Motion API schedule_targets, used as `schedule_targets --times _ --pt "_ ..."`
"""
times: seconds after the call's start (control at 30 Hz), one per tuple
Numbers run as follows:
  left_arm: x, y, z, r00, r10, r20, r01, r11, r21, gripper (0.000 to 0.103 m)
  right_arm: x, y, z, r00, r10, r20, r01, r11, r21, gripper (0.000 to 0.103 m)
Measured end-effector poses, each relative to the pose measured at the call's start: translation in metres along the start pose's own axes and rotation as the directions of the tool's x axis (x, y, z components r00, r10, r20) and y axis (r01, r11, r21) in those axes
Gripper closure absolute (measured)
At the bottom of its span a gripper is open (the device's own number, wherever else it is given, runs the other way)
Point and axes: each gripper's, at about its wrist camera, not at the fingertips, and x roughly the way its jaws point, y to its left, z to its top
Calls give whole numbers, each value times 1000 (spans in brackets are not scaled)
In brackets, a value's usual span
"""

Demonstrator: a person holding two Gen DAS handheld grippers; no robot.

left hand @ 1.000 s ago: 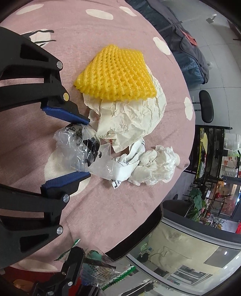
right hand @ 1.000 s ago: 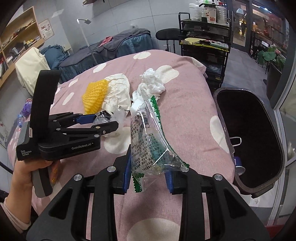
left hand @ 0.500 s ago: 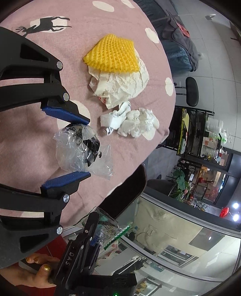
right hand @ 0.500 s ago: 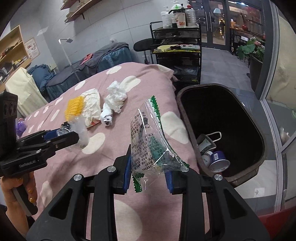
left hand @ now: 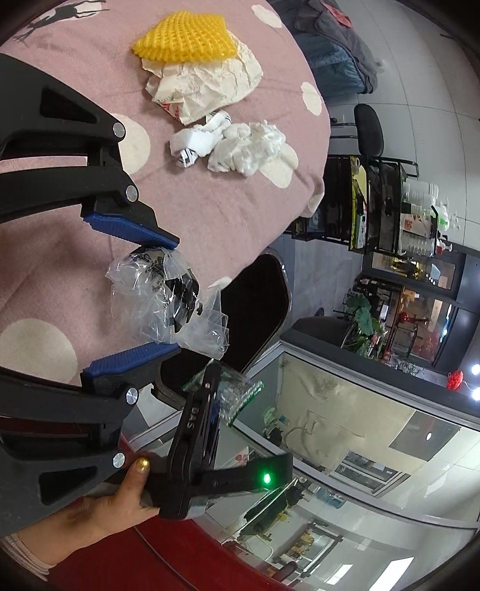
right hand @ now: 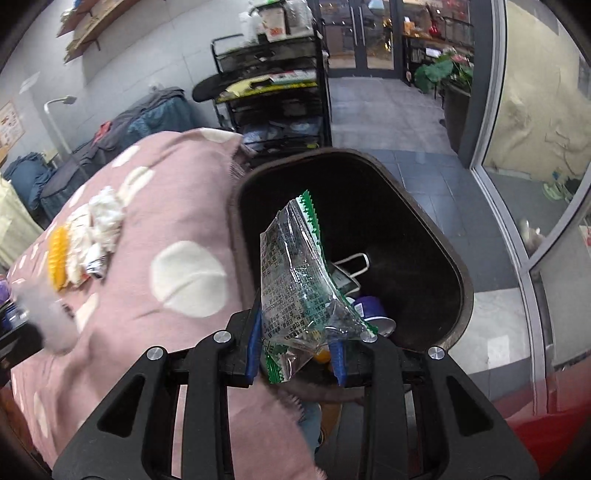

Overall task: Collect trash
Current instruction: 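Carry the green-edged wrapper to the bin and open the right tool, then lower the clear plastic bag into the bin and open the left tool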

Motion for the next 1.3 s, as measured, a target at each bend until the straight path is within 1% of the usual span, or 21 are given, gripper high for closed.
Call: schedule_targets --times 0.17,0.33,0.4,0.43,0.47,0.5,0.53,0.57,0.63,0.7,0.93,1.1,1.3 --pt "10 -11 6 1000 -12 -15 13 1000 27 52 49 -16 12 996 -14 -88 17 999 37 72" --pt "17 -13 7 999 -20 -38 21 999 27 52 87 -21 16 985 -50 -165 56 998 29 72" --pt "19 -12 8 999 -21 -45 22 999 23 52 98 -23 17 981 -62 -182 69 997 29 69" --pt "20 -13 8 999 -21 -47 22 1000 23 52 102 -23 17 979 -65 -193 71 997 26 65" --pt "21 -13 8 999 -20 -50 22 1000 23 52 106 -23 16 977 -62 -203 68 997 25 52" --pt "21 -13 8 998 -21 -52 22 1000 22 52 107 -22 16 977 -62 -202 69 997 26 43" --pt "22 -13 9 998 -21 -54 22 1000 22 52 106 -22 15 979 -70 -189 76 997 24 29" --pt "23 -12 10 998 -21 -56 22 1000 22 52 102 -21 15 983 -83 -164 87 996 14 27" --pt "24 -12 11 998 -20 -58 21 1000 23 52 96 -17 15 986 -94 -140 94 996 -3 27" --pt "26 -12 13 998 -25 -61 26 999 19 52 87 -16 13 990 -82 -116 82 997 -7 26" --pt "32 -18 22 998 -33 -60 35 999 31 52 46 -28 3 996 -89 -28 90 995 38 25" --pt "45 -23 34 996 -55 -72 57 998 26 52 12 -41 -16 992 -126 29 123 988 90 21" --pt "74 -35 49 988 -92 -126 95 995 21 52 -23 -55 -40 985 -158 74 146 978 146 19"
